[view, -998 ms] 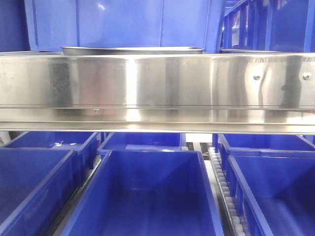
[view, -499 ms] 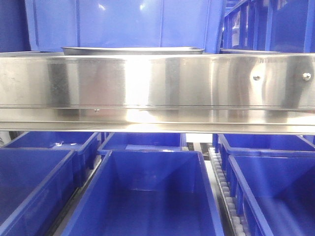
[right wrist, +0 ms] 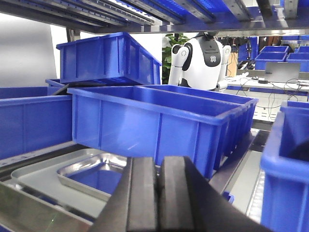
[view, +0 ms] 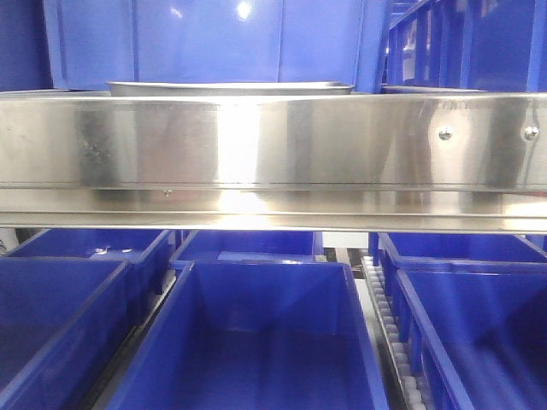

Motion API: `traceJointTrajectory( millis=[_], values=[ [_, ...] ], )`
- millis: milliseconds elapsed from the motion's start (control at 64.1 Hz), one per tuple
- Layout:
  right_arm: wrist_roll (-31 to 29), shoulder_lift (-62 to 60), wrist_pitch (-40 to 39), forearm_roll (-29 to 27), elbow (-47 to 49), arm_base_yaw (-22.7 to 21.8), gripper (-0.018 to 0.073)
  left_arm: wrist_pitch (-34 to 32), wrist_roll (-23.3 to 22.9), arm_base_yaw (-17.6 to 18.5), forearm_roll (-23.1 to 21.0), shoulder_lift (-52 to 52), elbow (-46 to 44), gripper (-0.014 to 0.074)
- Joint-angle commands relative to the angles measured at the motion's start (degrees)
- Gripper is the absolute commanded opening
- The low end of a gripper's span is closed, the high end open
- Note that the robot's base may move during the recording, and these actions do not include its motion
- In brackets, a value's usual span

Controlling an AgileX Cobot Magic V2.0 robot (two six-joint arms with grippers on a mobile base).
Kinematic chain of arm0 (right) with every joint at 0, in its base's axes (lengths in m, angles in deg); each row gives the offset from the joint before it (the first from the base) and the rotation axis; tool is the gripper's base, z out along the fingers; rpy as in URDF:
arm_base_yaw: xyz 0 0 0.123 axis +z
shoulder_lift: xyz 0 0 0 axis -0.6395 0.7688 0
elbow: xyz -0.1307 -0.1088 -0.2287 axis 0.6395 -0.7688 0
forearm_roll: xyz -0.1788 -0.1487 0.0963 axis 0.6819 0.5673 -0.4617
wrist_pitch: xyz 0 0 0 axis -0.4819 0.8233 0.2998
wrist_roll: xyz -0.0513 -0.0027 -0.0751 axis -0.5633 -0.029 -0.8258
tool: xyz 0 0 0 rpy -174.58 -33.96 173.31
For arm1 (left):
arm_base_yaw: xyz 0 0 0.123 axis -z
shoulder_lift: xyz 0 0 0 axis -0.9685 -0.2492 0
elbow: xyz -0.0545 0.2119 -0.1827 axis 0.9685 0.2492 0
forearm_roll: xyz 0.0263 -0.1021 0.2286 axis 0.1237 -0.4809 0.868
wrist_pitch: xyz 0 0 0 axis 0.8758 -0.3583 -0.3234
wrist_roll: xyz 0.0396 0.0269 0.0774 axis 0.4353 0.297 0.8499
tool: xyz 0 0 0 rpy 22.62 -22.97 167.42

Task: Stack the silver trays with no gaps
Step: 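Open both grippers and withdraw them from the tray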

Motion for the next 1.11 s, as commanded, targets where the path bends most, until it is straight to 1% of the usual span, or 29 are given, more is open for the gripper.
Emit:
traceJointTrajectory(
  millis=[0, 78, 702, 780, 811, 858, 905, 936, 983, 1045, 1092],
  values=[
    [-0.4, -2.8, -1.3, 0.6, -1.2, 0.0, -0.0079, -1.6, 0.0, 0.4, 0.9, 2.0, 1.4, 0.0001],
    [-0.4, -4.2, -0.9, 0.6, -1.2, 0.0, -0.0079, -0.3, 0.0, 0.4, 0.9, 2.9, 1.5, 0.0001],
    [-0.4, -4.9, -1.0, 0.6, -1.2, 0.0, -0.0079, -0.5, 0.0, 0.4, 0.9, 3.2, 1.5, 0.0001],
    [-0.4, -4.9, -1.0, 0.6, -1.2, 0.0, -0.0079, -0.7, 0.0, 0.3, 4.1, 3.2, 1.9, 0.0001],
    [-0.4, -4.9, -1.0, 0.6, -1.2, 0.0, -0.0079, -1.9, 0.0, 0.3, 3.2, 3.2, 1.9, 0.0001],
    [-0.4, -4.9, -1.0, 0.6, -1.2, 0.0, -0.0079, -4.2, 0.3, 0.3, 0.4, 3.2, 2.5, 0.0001],
    [-0.4, -4.9, -1.0, 0.6, -1.2, 0.0, -0.0079, -6.0, 2.0, 0.3, -0.8, 3.2, 3.4, 0.0001],
    [-0.4, -4.9, -1.0, 0.6, -1.2, 0.0, -0.0079, -7.3, 3.9, 0.3, -2.0, 3.2, 4.3, 0.0001],
    [-0.4, -4.9, -1.0, 0.6, -1.2, 0.0, -0.0079, -8.5, 8.2, 0.3, -5.8, 3.2, 5.5, 0.0001],
    [-0.4, -4.9, -1.0, 0.6, -1.2, 0.0, -0.0079, -9.2, 16.1, 0.1, -13.4, 3.2, 7.7, 0.0001],
    [-0.4, -4.9, -1.0, 0.6, -1.2, 0.0, -0.0079, -9.4, 20.1, -0.8, -19.1, 3.3, 9.6, -0.0009]
  ],
)
